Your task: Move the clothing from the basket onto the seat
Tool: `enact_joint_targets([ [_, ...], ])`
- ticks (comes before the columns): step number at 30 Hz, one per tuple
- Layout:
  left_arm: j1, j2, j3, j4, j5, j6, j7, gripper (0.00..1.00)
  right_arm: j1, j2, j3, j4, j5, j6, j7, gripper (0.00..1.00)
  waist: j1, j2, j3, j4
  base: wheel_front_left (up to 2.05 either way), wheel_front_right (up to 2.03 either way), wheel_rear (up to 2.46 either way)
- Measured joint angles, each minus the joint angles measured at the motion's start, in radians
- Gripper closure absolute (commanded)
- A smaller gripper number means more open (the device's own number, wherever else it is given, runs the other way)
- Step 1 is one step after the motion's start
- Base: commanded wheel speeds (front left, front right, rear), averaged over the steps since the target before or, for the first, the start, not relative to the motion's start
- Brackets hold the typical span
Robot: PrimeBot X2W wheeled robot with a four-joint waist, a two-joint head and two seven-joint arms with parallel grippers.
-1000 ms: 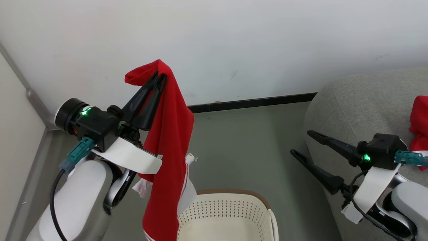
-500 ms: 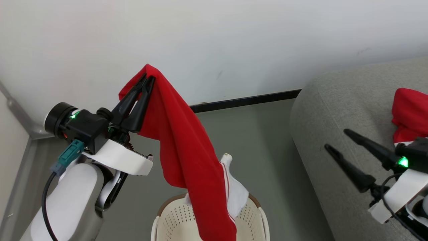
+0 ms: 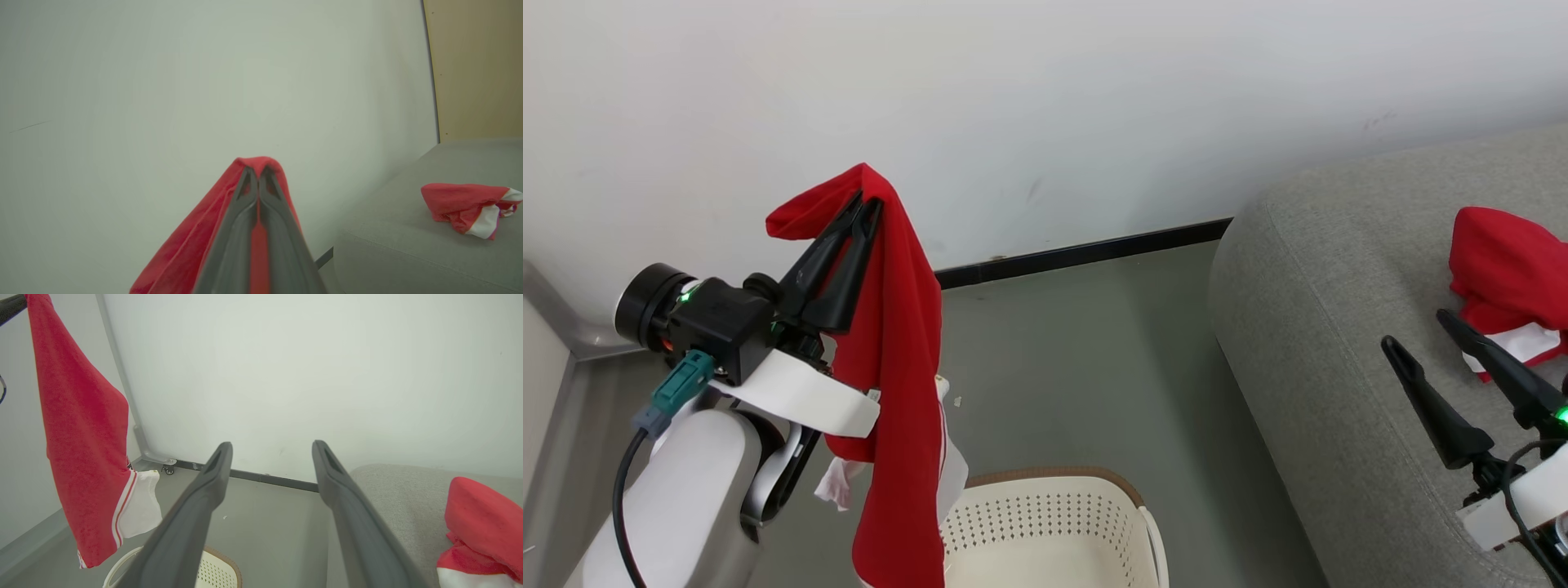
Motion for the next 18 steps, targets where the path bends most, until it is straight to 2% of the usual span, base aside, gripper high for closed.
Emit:
enact_joint_targets([
  [8, 0.017, 0.006, 0.004, 0.001, -0.008, 0.001, 0.011, 1.0, 0.108, 0.074, -0.16, -0.022, -0.045, 0.0, 0.0, 0.0, 0.0, 0.0, 0.0, -0.005, 0.0, 0.0, 0.0],
  [18, 0.034, 0.005, 0.002, 0.0, -0.01, 0.009, 0.011, 1.0, 0.211, 0.13, -0.226, -0.076, -0.091, 0.0, 0.0, 0.0, 0.0, 0.0, 0.006, -0.011, 0.0, 0.0, 0.0],
])
